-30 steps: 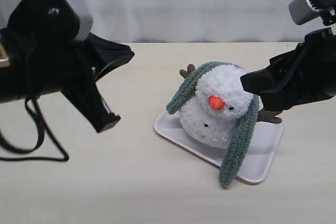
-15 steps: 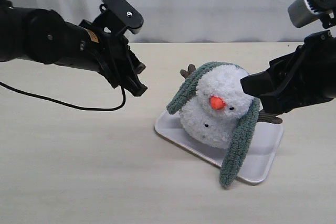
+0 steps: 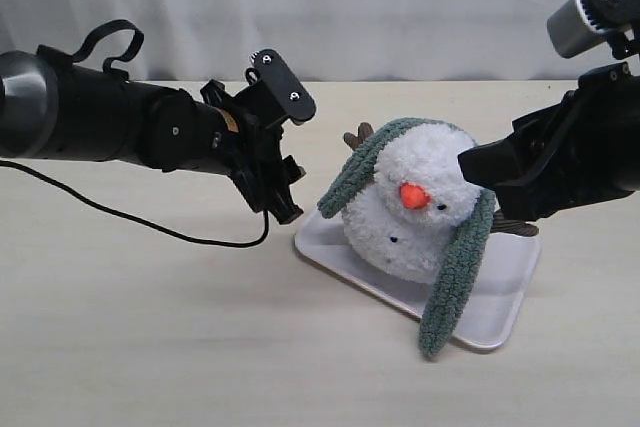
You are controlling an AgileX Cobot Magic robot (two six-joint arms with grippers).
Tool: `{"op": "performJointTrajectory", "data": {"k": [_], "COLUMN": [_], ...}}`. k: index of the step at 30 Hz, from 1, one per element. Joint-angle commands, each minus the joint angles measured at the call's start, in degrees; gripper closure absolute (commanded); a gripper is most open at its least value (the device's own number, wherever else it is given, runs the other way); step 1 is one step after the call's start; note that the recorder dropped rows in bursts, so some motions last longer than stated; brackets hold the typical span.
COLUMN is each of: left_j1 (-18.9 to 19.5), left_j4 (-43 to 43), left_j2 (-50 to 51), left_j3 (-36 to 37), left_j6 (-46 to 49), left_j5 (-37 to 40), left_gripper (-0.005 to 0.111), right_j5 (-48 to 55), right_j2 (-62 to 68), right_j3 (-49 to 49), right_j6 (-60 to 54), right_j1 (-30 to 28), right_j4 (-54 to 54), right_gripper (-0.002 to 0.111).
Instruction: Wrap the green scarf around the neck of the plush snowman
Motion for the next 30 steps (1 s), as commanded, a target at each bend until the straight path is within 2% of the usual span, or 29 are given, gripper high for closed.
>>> {"op": "performJointTrajectory", "data": {"k": [1,5,11,14,17,20,23,27,30], "left_j1": [-0.60,-0.96,-1.31,-1.31,-1.56,-2.15,-2.25,-1.25,0.26], "left_j4": [-1.43,-6.50,-6.87,-9.43,-7.53,2.15,15.34,33.96,41.49], "left_j2": [-0.05,-0.05,-0.87,-2.27,-3.52,-4.23,-4.23,-4.23,-4.23], "left_j3": [-1.65,-2.66,-2.66,-2.66,-2.66,-2.27,-0.69,2.97,3.18], "left_j6": [-0.05,-0.05,-0.37,-2.97,-7.95,-16.84,-31.71,-52.31,-62.45], "left_j5": [0.03,0.04,-2.31,-8.34,-13.47,-16.05,-20.21,-31.84,-34.52], "left_gripper": [0.054,0.054,0.054,0.054,0.054,0.056,0.063,0.064,0.064], "right_j5": [-0.80,-0.80,-0.68,-0.56,-0.45,-0.45,-0.45,-0.21,-0.21], "right_j2": [0.00,0.00,-0.13,-0.13,-0.13,-0.13,-0.13,-0.13,-0.13], "right_j3": [0.20,0.20,0.20,0.20,0.20,0.20,0.20,0.20,0.20], "right_j6": [0.33,0.23,0.23,0.23,0.23,0.23,0.23,0.23,0.07], "right_j1": [0.05,0.05,0.05,0.05,0.05,0.05,0.05,0.05,0.05], "right_j4": [0.45,1.26,1.26,1.26,1.26,1.26,1.26,1.26,1.26], "right_gripper": [0.049,0.049,0.049,0.049,0.049,0.049,0.049,0.049,0.049]}}
